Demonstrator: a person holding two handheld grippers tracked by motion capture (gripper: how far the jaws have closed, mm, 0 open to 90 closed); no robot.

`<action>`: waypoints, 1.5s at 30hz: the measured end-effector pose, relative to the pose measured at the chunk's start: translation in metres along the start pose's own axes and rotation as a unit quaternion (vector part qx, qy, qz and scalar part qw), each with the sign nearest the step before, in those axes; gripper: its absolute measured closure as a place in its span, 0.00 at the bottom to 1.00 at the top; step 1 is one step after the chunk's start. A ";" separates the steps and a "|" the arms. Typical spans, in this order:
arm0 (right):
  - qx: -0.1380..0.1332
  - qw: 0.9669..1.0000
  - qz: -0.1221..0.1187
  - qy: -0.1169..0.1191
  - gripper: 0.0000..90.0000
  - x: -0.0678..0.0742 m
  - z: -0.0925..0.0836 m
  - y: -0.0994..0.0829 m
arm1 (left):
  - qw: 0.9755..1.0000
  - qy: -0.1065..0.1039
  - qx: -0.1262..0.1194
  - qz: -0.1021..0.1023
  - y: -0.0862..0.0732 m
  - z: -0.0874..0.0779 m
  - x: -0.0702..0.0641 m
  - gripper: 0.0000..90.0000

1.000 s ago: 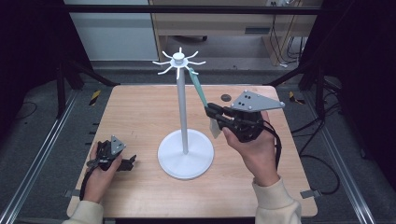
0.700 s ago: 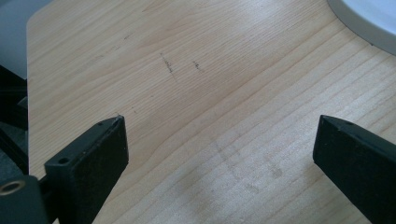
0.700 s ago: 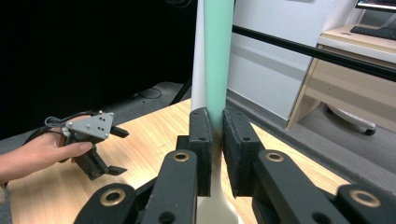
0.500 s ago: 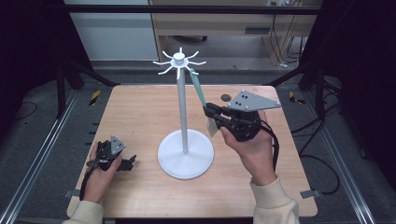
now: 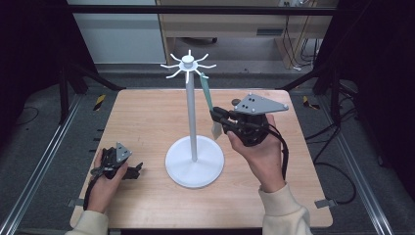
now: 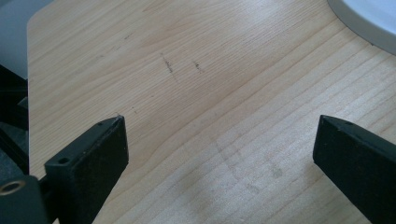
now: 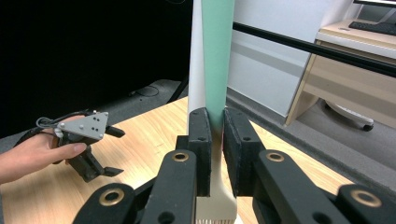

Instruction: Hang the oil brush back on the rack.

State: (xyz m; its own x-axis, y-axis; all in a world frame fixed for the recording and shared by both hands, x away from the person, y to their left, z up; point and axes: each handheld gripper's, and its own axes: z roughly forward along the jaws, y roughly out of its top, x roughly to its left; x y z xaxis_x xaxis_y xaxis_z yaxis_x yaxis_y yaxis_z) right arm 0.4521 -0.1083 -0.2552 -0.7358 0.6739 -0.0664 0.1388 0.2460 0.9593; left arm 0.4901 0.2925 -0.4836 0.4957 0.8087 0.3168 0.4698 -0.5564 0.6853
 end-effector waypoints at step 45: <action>0.042 0.995 0.003 -0.091 0.40 -0.020 -0.022 -0.012 | 1.000 -0.001 0.005 0.002 0.000 0.002 -0.001 0.03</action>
State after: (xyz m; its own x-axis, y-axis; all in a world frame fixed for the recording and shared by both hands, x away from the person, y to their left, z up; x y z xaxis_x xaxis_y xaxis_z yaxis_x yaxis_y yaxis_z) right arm 0.4506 -0.1405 -0.2594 -0.6043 0.7881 -0.1169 0.2029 0.2941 0.9340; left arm 0.4908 0.2912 -0.4848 0.4986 0.8065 0.3177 0.4759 -0.5611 0.6773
